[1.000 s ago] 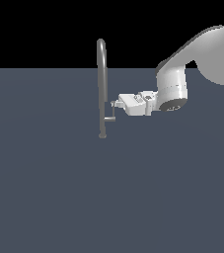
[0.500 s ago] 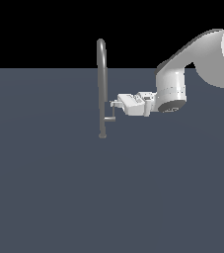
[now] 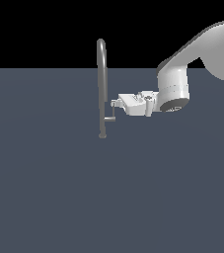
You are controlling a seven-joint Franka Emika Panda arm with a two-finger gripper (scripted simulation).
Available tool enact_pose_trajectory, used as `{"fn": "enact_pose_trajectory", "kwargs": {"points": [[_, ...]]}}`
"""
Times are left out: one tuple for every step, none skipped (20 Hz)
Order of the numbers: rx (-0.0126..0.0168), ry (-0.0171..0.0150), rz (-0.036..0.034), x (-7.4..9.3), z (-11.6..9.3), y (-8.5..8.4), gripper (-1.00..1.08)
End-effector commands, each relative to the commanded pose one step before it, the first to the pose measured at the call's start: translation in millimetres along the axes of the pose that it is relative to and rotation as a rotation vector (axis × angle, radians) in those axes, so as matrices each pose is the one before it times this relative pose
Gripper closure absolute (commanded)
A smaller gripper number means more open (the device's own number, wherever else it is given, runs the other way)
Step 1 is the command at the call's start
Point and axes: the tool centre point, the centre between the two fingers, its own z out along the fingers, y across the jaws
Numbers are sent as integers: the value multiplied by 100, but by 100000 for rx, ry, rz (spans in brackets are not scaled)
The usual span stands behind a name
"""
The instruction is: Turn on the faucet by rotating a designated handle.
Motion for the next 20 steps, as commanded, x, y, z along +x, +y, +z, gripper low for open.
{"fn": "enact_pose_trajectory", "kwargs": {"points": [[2, 2, 2, -161, 7, 442, 108], [0, 0, 0, -66, 2, 175, 108], [0, 0, 0, -67, 1, 178, 108], [0, 0, 0, -68, 1, 181, 108], [19, -45, 2, -63, -18, 184, 108], [0, 0, 0, -70, 1, 186, 108], [0, 0, 0, 0, 0, 0, 108], [402, 129, 171, 242, -5, -276, 108], [0, 0, 0, 13, -12, 211, 108], [-42, -16, -18, 3, 12, 213, 108], [0, 0, 0, 14, -13, 217, 108], [-42, -16, -18, 3, 12, 219, 108], [0, 0, 0, 14, -13, 223, 108], [-42, -16, -18, 4, 11, 225, 108], [0, 0, 0, 15, -14, 229, 108], [-42, -16, -18, 4, 11, 231, 108], [-42, -16, -18, 5, 10, 234, 108], [0, 0, 0, 15, -14, 237, 108], [-43, -15, -18, 5, 10, 239, 108], [0, 0, 0, 16, -15, 243, 108]]}}
